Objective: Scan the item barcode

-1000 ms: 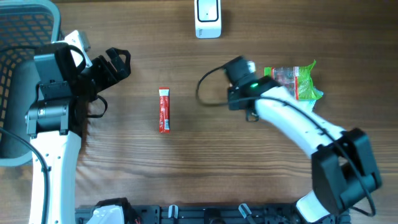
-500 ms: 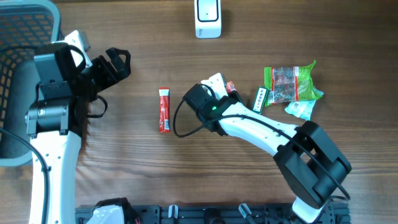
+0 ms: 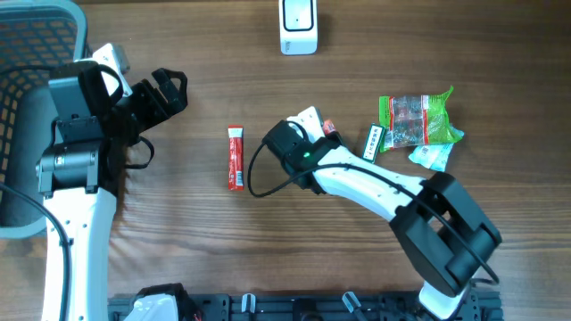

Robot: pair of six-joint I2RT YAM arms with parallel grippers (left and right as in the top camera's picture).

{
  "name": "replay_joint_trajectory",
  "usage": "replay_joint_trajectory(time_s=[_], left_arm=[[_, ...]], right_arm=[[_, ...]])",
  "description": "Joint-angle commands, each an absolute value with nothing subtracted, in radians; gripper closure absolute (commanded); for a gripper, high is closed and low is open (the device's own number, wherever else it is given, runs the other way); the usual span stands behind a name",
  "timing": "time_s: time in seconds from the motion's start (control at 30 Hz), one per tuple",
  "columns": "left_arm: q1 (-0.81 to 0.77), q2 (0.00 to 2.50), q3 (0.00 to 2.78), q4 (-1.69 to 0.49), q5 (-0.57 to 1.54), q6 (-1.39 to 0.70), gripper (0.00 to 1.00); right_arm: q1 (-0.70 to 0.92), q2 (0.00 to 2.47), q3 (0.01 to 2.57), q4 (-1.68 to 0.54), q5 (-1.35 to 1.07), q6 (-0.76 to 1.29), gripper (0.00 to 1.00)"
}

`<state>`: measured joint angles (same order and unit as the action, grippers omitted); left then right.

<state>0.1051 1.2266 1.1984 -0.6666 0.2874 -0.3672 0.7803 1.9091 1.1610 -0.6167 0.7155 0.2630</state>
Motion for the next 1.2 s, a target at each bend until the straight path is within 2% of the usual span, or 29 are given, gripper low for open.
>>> replay_joint_trajectory(time_s=[0.0,0.17,0.5,0.63,0.7,0.8,0.97,1.17], left_arm=[[0.110,1.230,1.198,-0.664,0.302,-0.347,0.00],[0.110,1.230,1.198,-0.664,0.302,-0.347,0.00],[0.110,1.230,1.198,-0.664,0.302,-0.347,0.00],[0.110,1.230,1.198,-0.664,0.302,-0.347,0.00],[0.110,1.230,1.198,-0.664,0.302,-0.347,0.00],[0.110,1.230,1.198,-0.664,0.302,-0.347,0.00],[0.110,1.230,1.198,-0.664,0.302,-0.347,0.00],[0.110,1.230,1.198,-0.664,0.302,-0.347,0.00]], right_arm=[[0.781,1.957,1.170,-0.617,0.776,0.237,0.89],[0.781,1.958,1.171,-0.617,0.820,0.180,0.83],[0.781,1.958,1.172,-0.602,0.759,0.183,0.62],[0.781,1.954,1.173,-0.602,0.759,0.183,0.48],[0.781,1.950,1.177,-0.603,0.757,0.184,0.38],[0.776,1.933,1.195,-0.605,0.721,0.182,0.30],[0.742,1.858,1.246,-0.611,0.555,0.153,0.28],[0.590,1.776,1.264,-0.646,0.309,0.157,0.28]])
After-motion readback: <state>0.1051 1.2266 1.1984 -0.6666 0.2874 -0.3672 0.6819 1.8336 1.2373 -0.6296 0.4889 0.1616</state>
